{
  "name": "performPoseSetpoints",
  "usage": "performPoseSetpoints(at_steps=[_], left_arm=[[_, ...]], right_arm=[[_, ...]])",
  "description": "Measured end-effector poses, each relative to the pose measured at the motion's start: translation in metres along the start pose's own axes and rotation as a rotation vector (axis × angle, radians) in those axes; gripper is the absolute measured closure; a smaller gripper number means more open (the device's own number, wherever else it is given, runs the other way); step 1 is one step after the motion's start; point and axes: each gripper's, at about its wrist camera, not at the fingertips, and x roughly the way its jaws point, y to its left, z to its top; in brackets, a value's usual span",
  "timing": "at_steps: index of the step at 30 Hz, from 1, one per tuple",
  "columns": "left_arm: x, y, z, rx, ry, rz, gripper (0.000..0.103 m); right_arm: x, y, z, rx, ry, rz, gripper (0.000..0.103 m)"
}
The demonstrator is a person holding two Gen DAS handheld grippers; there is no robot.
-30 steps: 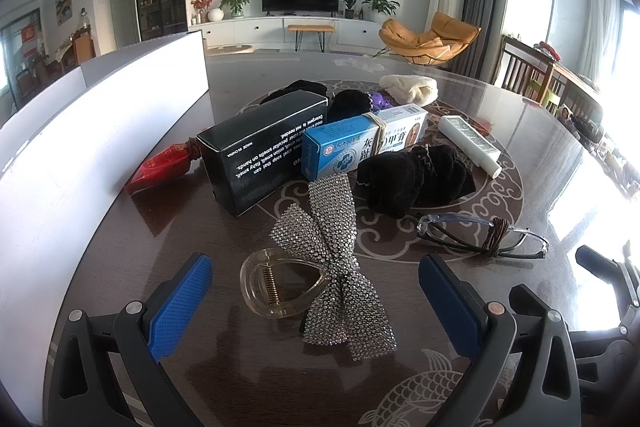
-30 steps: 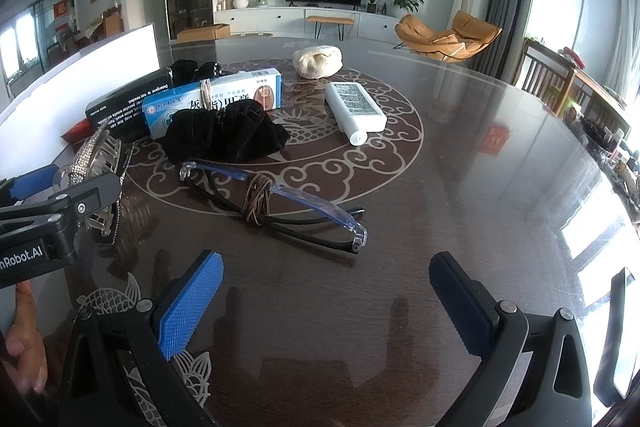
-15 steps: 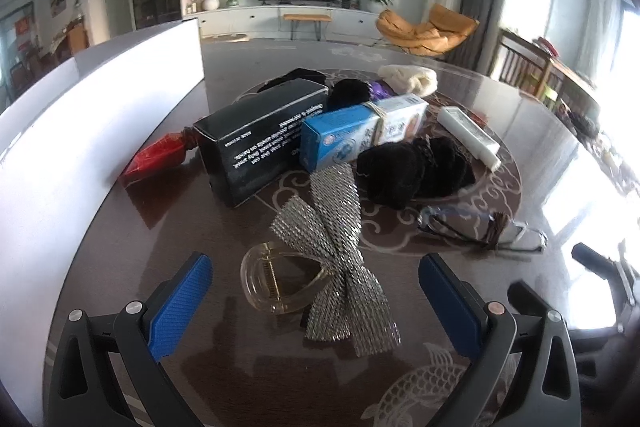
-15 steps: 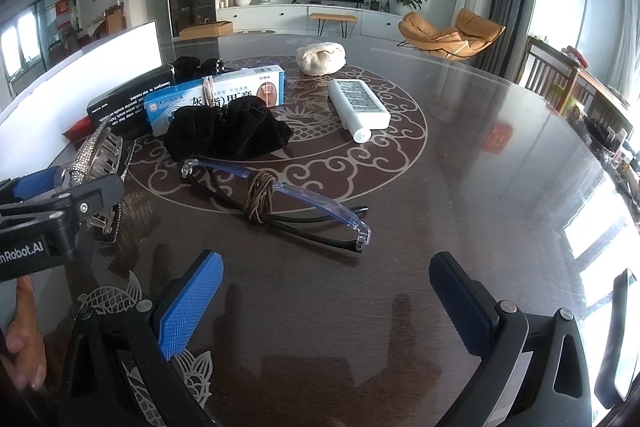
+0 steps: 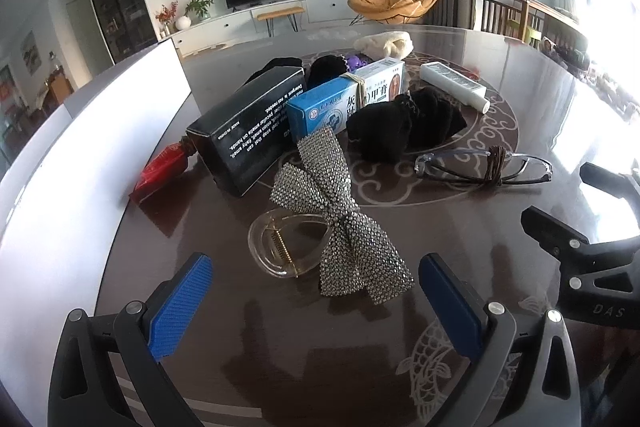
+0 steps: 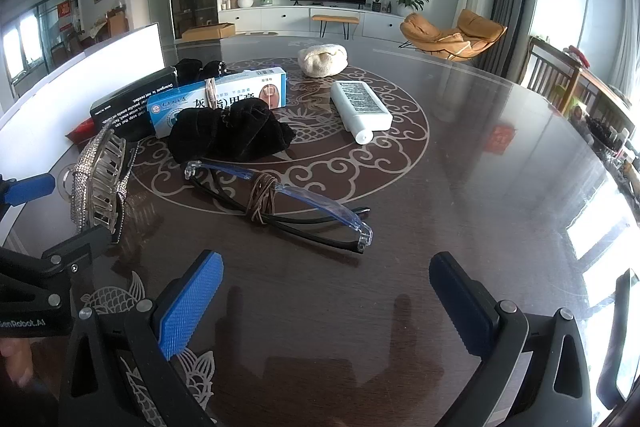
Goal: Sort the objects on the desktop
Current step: 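Move the left gripper down around the silver rhinestone bow hair clip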
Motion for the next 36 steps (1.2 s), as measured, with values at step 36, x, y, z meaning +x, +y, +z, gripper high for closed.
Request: performPoseSetpoints(at_steps=[36], left_arm=[[0.018,0.009,0.002,-0.024,0.072,0.0,0.0]], right_arm=[[0.013,0.0,0.002,-0.002,0.084,-0.014,0.0]])
